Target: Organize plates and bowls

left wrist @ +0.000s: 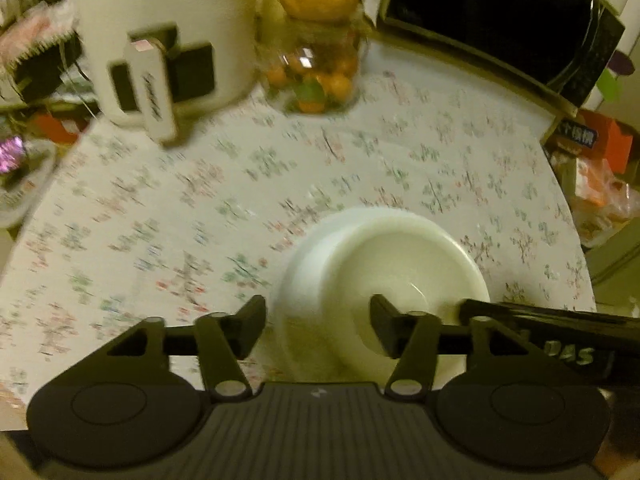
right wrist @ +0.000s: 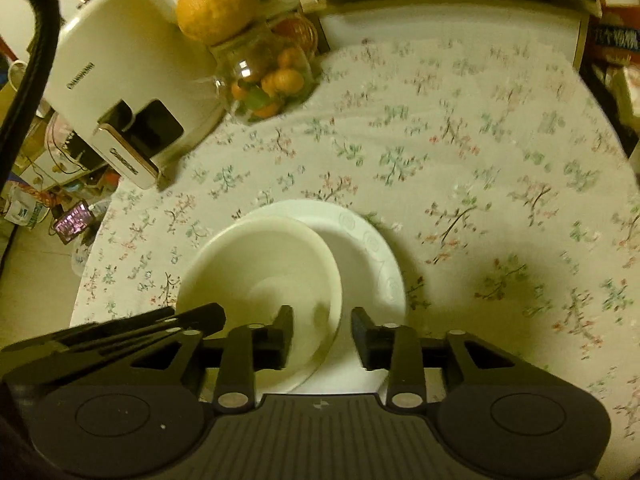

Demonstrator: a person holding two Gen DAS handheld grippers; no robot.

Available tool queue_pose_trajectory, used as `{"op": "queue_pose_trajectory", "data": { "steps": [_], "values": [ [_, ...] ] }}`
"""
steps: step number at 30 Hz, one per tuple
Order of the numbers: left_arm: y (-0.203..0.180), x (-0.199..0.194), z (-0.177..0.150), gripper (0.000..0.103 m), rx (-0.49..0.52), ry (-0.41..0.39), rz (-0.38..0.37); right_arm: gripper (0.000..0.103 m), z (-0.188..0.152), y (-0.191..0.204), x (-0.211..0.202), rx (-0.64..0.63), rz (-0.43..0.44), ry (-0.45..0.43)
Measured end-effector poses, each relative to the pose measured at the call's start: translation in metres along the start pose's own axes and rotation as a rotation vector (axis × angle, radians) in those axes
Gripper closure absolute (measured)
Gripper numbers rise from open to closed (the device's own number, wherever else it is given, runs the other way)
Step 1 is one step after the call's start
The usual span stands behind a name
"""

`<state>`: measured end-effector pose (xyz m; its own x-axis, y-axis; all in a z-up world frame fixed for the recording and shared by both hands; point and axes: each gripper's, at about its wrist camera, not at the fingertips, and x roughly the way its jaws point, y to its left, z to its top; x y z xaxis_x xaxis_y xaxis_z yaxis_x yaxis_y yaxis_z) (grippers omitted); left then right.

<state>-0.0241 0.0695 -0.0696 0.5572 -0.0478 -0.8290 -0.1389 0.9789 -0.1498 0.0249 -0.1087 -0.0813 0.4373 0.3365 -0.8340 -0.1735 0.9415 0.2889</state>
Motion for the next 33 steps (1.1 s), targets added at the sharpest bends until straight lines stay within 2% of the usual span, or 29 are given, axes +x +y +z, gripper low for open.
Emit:
{"op": "queue_pose_trajectory", "data": {
  "steps": [2, 4, 8, 14, 19, 27, 33],
  "values": [
    [0.004, -0.02, -0.005, 0.038, 0.004, -0.046, 0.022, 0.065, -0.004, -0.001, -0.017, -0.018, -0.003, -0.047],
    [0.008, -0.042, -0.012, 0.028, 0.005, -0.092, 0.033, 0.058, -0.01, -0.002, -0.035, -0.027, -0.008, -0.098],
    [0.007, -0.086, -0.033, 0.021, 0.031, -0.169, 0.039, 0.045, -0.031, -0.001, -0.077, 0.012, 0.006, -0.186],
    [0.006, -0.132, -0.056, 0.006, 0.061, -0.24, 0.06, 0.021, -0.066, 0.02, -0.124, -0.021, 0.033, -0.222],
    [0.009, -0.157, -0.069, 0.0, 0.047, -0.276, 0.054, 0.005, -0.09, 0.032, -0.156, -0.055, -0.021, -0.268],
    [0.011, -0.178, -0.074, 0.0, 0.016, -0.287, 0.042, 0.002, -0.108, 0.038, -0.182, -0.04, -0.036, -0.293],
    [0.013, -0.187, -0.077, 0.0, 0.002, -0.31, 0.05, 0.002, -0.117, 0.047, -0.194, -0.075, -0.048, -0.31]
  ]
}}
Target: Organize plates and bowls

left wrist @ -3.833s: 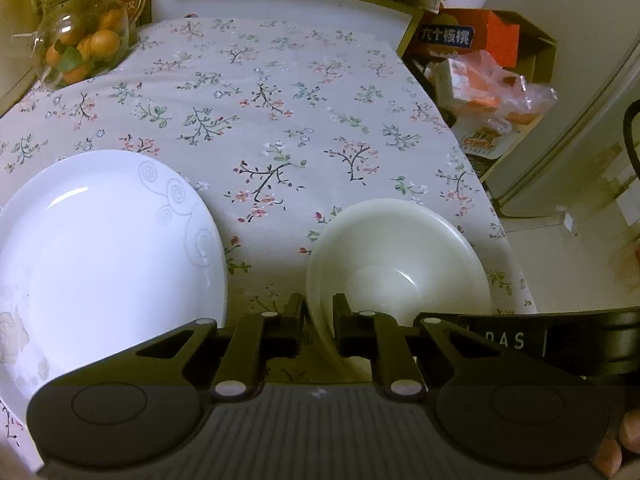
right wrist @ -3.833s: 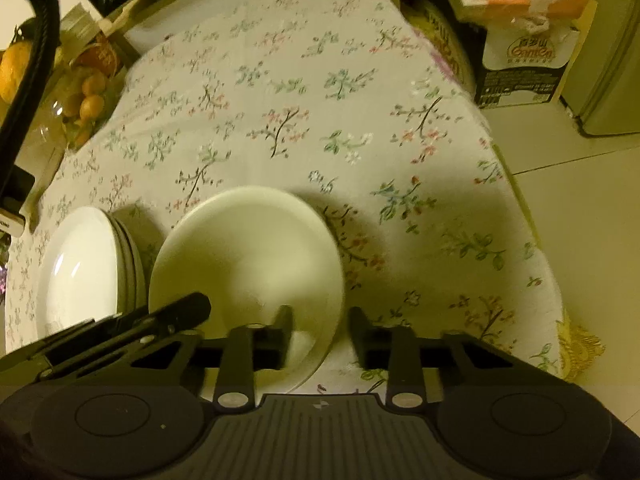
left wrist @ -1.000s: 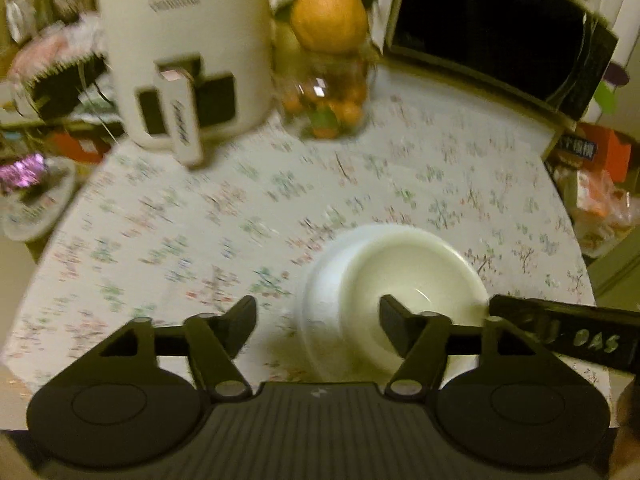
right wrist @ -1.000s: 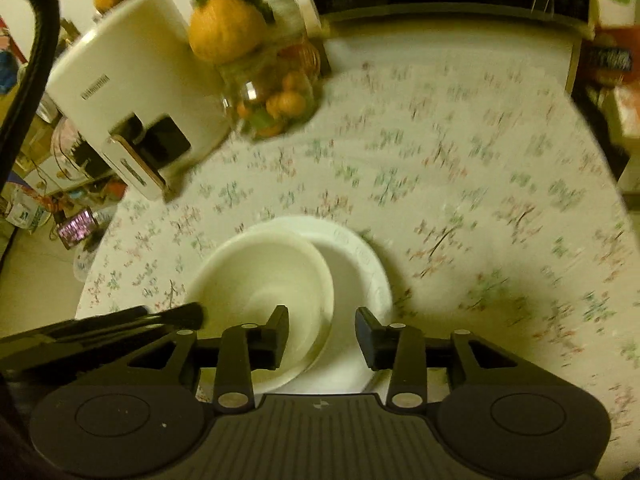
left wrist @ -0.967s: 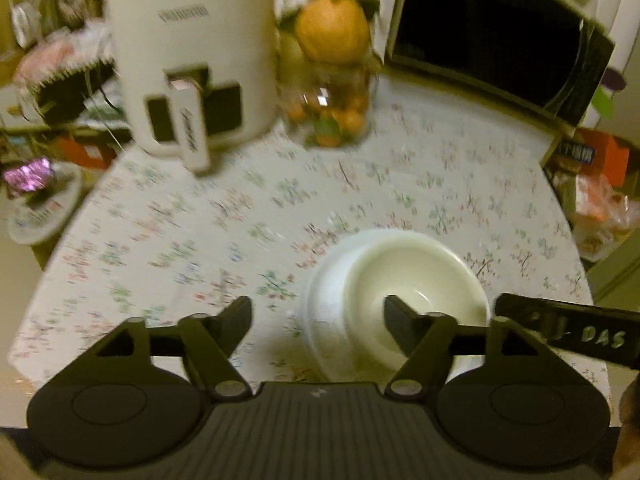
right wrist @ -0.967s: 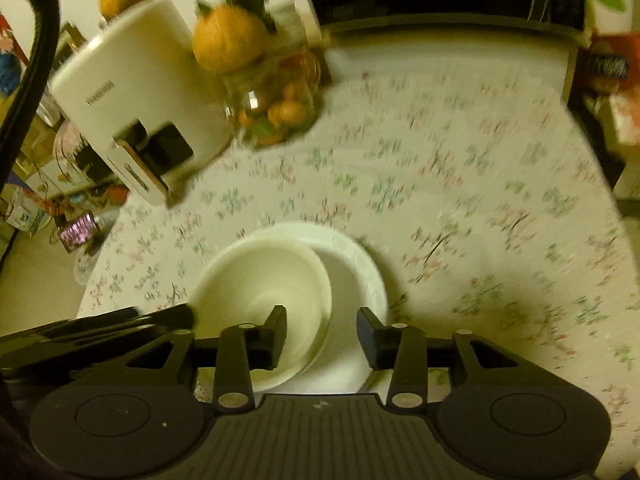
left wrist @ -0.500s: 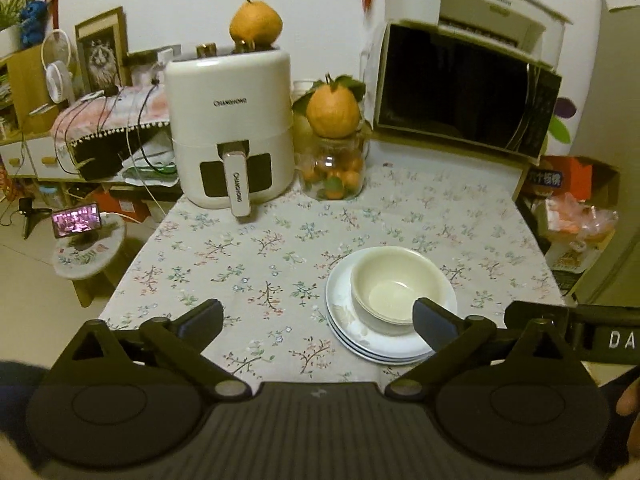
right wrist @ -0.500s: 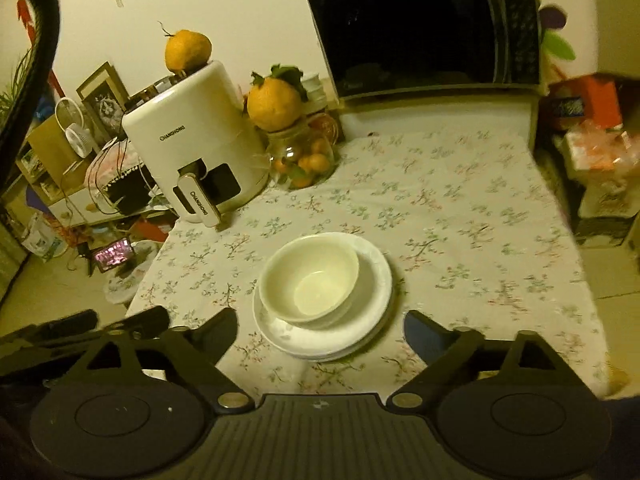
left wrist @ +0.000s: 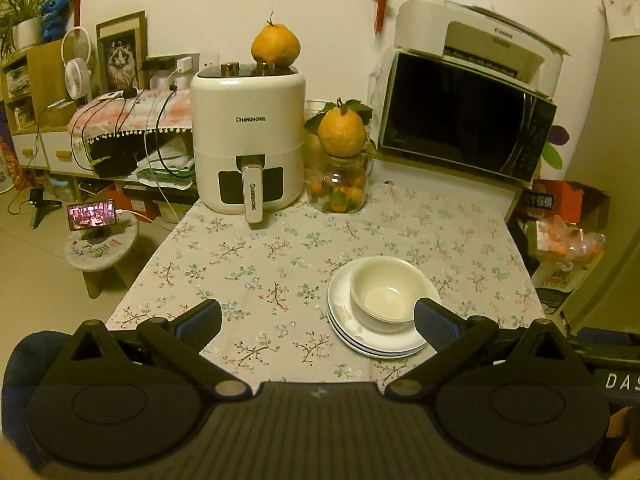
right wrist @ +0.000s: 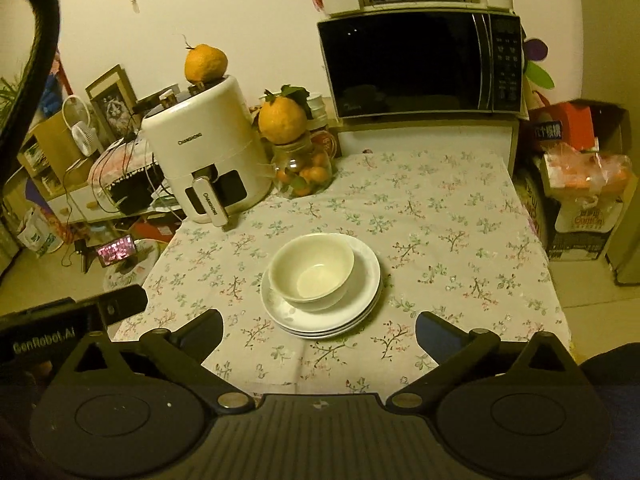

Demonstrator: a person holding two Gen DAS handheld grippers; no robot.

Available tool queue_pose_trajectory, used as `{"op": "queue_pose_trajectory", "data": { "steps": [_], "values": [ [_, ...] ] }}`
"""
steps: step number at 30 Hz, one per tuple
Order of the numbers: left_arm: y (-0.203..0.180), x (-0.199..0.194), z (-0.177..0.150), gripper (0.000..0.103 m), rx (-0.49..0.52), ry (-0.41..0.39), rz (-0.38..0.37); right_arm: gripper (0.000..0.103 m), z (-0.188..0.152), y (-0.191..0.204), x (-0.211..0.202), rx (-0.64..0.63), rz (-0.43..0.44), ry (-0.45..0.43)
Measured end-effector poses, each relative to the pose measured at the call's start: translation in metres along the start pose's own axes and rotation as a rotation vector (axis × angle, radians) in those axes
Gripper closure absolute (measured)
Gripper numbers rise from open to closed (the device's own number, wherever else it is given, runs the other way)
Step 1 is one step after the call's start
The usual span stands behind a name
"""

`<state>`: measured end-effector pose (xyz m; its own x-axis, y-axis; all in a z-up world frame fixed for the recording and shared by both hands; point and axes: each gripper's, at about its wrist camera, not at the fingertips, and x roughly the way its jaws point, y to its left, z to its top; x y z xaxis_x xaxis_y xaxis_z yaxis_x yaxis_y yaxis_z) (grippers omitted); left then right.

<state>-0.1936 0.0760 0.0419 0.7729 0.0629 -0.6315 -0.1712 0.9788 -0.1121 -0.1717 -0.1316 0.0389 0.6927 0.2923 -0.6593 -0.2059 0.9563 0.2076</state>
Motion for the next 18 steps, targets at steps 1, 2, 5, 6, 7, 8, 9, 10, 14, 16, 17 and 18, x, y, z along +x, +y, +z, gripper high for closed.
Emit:
{"op": "queue_pose_trajectory", "data": {
  "steps": [1, 2, 5, 6, 7, 8, 9, 10, 14, 16, 17, 18],
  "values": [
    [-0.0006, 0.0005, 0.0006, 0.0, 0.004, -0.001, -0.001, 0.002, -0.0006, 0.0014, -0.0017, -0.005, 0.0, -0.006],
    [-0.0014, -0.0007, -0.0006, 0.0, 0.007, 0.0, -0.003, 0.002, -0.0013, 0.0022, -0.0038, -0.009, 0.001, -0.01],
    [-0.0029, -0.0007, -0.0026, 0.0, 0.007, 0.008, -0.009, 0.002, -0.0017, 0.0039, -0.0046, -0.016, 0.002, -0.014],
    [-0.0034, -0.0008, -0.0032, 0.0, 0.008, 0.008, -0.007, 0.002, -0.0017, 0.0041, -0.0038, -0.016, 0.003, -0.013],
    [-0.0036, -0.0017, -0.0038, 0.0, 0.009, 0.008, -0.007, 0.002, -0.0022, 0.0038, -0.0029, -0.014, 0.002, -0.011],
    [-0.0042, -0.0018, -0.004, 0.0, 0.01, 0.009, -0.008, 0.002, -0.0026, 0.0027, -0.0022, -0.011, 0.001, -0.011],
    [-0.0044, -0.0011, -0.0038, 0.0, 0.011, 0.011, -0.011, 0.002, -0.003, 0.0023, -0.0022, -0.009, 0.0, -0.01],
    [-0.0045, -0.0013, -0.0043, 0.0, 0.011, 0.013, -0.012, 0.002, -0.0032, 0.0017, -0.0022, -0.007, -0.002, -0.01],
    [-0.0053, -0.002, -0.0039, 0.0, 0.013, 0.011, -0.022, 0.002, -0.0037, 0.0009, -0.0031, -0.008, -0.009, -0.014],
    [-0.0073, -0.0029, -0.0044, 0.0, 0.021, 0.007, -0.014, 0.002, -0.0048, 0.0013, -0.0031, -0.007, -0.009, -0.012],
    [-0.008, -0.0029, -0.0044, 0.0, 0.028, 0.005, -0.012, 0.002, -0.0049, 0.0014, -0.0029, -0.006, -0.009, -0.012],
    [-0.0083, -0.003, -0.0044, 0.0, 0.032, 0.005, -0.013, 0.002, -0.0048, 0.0012, -0.0028, -0.006, -0.01, -0.012]
  ]
}}
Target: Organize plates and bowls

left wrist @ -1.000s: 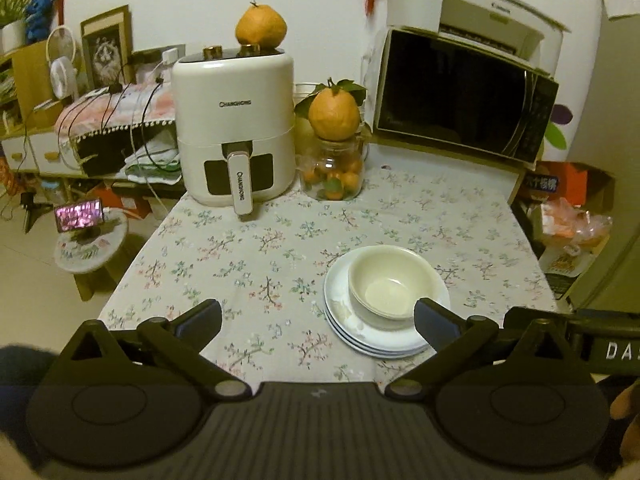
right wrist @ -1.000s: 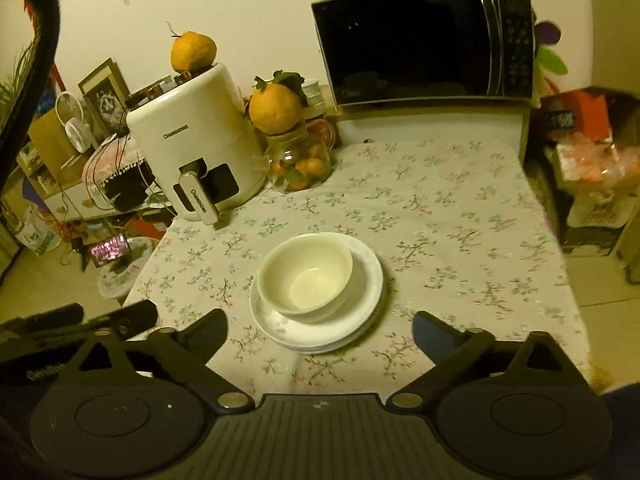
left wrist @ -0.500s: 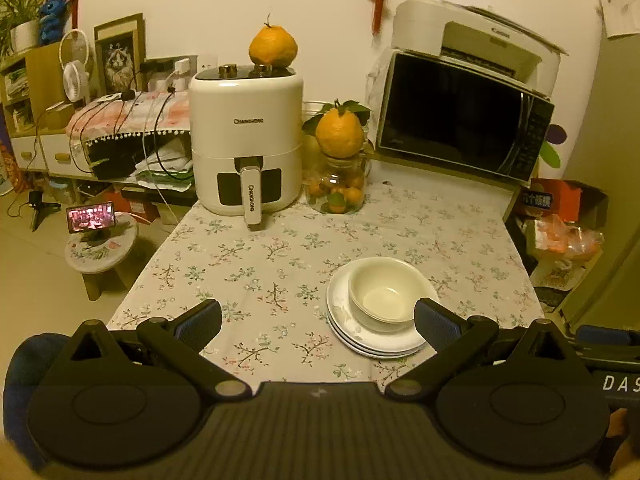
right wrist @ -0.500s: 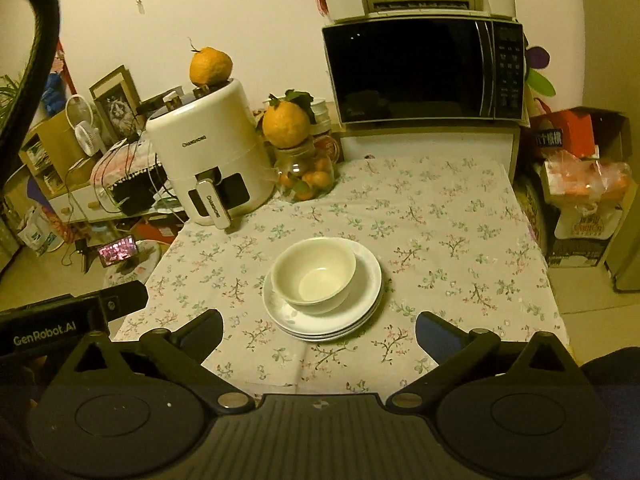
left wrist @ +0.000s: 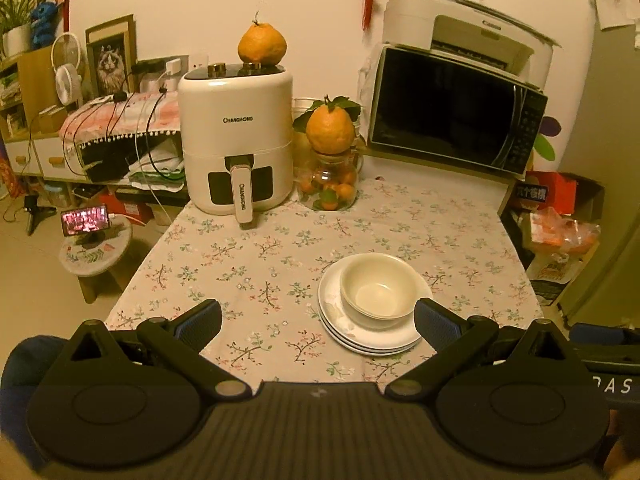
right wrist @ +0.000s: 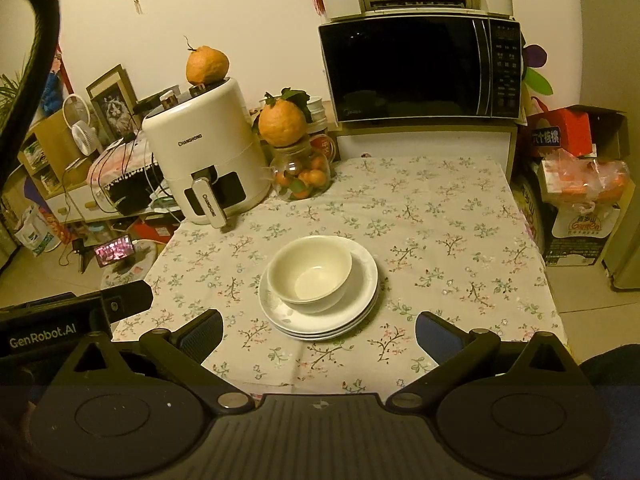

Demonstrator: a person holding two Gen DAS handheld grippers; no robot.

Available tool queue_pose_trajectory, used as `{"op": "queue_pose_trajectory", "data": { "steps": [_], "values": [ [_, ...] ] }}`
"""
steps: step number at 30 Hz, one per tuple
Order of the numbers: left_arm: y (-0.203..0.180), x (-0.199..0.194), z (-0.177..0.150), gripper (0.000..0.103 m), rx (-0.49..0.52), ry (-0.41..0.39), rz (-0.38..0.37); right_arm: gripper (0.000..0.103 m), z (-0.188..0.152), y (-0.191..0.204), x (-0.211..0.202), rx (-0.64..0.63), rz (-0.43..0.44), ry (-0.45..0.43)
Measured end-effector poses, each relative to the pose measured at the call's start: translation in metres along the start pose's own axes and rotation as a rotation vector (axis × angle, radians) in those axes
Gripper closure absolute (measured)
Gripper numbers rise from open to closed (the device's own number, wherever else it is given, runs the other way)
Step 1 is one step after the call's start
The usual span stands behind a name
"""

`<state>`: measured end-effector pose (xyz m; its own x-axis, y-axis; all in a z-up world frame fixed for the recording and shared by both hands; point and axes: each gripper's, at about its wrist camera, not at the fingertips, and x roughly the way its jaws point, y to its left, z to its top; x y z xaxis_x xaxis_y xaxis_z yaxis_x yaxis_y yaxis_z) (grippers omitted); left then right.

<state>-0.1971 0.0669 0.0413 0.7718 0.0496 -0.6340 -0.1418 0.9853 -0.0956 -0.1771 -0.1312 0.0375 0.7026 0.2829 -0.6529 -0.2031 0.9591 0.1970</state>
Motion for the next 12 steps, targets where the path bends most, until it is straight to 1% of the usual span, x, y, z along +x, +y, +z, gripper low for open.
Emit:
{"op": "queue_pose_trajectory", "data": {
  "steps": [12],
  "values": [
    [-0.0029, 0.0, 0.0002, 0.0, 0.014, -0.009, 0.002, 0.002, 0.001, -0.0001, 0.0, 0.005, 0.006, -0.003]
  ]
}}
